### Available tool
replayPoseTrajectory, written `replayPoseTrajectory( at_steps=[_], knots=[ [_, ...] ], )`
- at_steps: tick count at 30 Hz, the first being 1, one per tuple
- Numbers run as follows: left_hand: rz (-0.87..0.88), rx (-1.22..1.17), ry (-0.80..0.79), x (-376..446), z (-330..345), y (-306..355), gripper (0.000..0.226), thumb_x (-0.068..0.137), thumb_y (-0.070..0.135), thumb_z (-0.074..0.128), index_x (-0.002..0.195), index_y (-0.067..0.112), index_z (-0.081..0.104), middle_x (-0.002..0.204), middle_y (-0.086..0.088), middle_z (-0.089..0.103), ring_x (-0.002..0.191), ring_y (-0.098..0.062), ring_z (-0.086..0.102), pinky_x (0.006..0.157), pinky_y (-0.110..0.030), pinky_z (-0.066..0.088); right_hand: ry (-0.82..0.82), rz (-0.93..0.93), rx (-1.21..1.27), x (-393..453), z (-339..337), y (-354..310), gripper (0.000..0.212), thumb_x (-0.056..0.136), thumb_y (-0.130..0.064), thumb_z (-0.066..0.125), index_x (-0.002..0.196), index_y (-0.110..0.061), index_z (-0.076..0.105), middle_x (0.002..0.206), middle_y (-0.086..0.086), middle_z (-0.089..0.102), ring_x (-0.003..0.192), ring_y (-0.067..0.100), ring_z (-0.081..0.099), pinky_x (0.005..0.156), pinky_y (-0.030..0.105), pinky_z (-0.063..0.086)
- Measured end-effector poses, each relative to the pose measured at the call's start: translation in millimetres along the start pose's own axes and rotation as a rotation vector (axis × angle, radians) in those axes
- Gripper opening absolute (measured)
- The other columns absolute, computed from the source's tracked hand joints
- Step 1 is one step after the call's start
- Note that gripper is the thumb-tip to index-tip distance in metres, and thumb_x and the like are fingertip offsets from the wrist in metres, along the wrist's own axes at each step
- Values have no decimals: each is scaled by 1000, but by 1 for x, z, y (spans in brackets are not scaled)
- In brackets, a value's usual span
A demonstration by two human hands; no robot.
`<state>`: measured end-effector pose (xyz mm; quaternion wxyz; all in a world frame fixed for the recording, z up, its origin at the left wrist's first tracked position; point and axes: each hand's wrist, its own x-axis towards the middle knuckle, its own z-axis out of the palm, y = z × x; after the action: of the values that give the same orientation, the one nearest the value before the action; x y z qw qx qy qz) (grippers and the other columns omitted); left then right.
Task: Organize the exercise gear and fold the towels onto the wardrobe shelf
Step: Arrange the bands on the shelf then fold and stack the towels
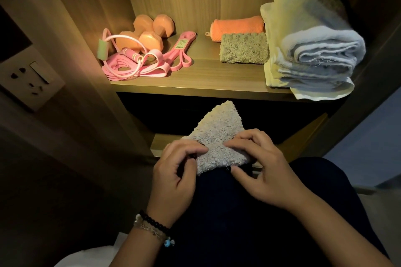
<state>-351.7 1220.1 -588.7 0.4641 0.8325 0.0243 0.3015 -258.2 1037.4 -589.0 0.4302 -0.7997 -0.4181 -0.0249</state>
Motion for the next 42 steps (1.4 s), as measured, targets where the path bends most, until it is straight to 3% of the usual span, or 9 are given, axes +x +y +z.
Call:
replayPoseTrajectory(
  at_steps=[6,11,17,20,23,28,32,37,42],
  knots=[
    [-44,-1,-45,-5,-3,-1,30,84,26,60,113,21,64,114,11,60,114,-15,58,97,-25,46,-77,69,-11,16,-9,-2,41,88,-45,49,120,-24,64,107,-8,55,108,10,52,91,25,43],
    [-136,-50,89,-5,-8,3,28,80,39,64,104,26,66,106,19,66,103,-3,62,85,-14,47,-42,112,45,13,-12,-9,38,89,-50,45,108,-25,66,99,-23,58,98,-2,57,81,11,40],
    [-307,34,134,4,-4,4,29,76,58,64,96,36,65,98,17,67,90,-2,62,73,-14,48,-27,279,104,18,-9,-21,21,95,-44,50,81,-33,61,74,-7,63,62,8,55,60,30,42],
    [-420,60,84,17,1,8,20,78,49,68,87,32,65,86,11,67,77,-9,58,60,-15,43,60,413,76,25,-6,-21,18,92,-38,54,76,-30,58,67,-4,60,51,6,45,54,26,36],
    [-467,86,55,31,4,6,13,80,38,69,81,26,65,80,10,67,68,-1,56,57,-10,40,164,441,-22,27,1,-22,9,91,-35,55,85,-30,60,80,-6,60,66,0,52,57,17,36],
    [-542,84,60,37,6,4,12,84,32,68,84,21,64,69,7,63,54,-1,48,50,-7,38,194,-82,-325,15,7,-12,27,93,-30,55,110,-14,68,108,0,58,102,18,54,84,39,45],
    [-506,50,106,31,6,7,7,87,29,65,84,24,61,66,16,64,61,11,53,54,-10,41,-17,-9,-186,9,5,-2,44,90,-41,52,130,-24,53,121,-9,48,114,12,46,97,36,42],
    [-210,58,50,22,-1,-1,27,79,48,59,104,36,58,109,14,54,107,-4,53,85,-12,41,-28,82,-67,17,1,0,41,89,-45,45,126,-28,55,113,-15,49,110,7,45,93,21,37],
    [-164,-10,-49,15,-7,-1,35,77,48,66,107,30,63,110,15,63,109,-5,58,86,-12,44,7,193,121,15,-5,2,38,88,-51,47,115,-28,60,106,-11,56,105,8,55,86,28,44]
  ],
)
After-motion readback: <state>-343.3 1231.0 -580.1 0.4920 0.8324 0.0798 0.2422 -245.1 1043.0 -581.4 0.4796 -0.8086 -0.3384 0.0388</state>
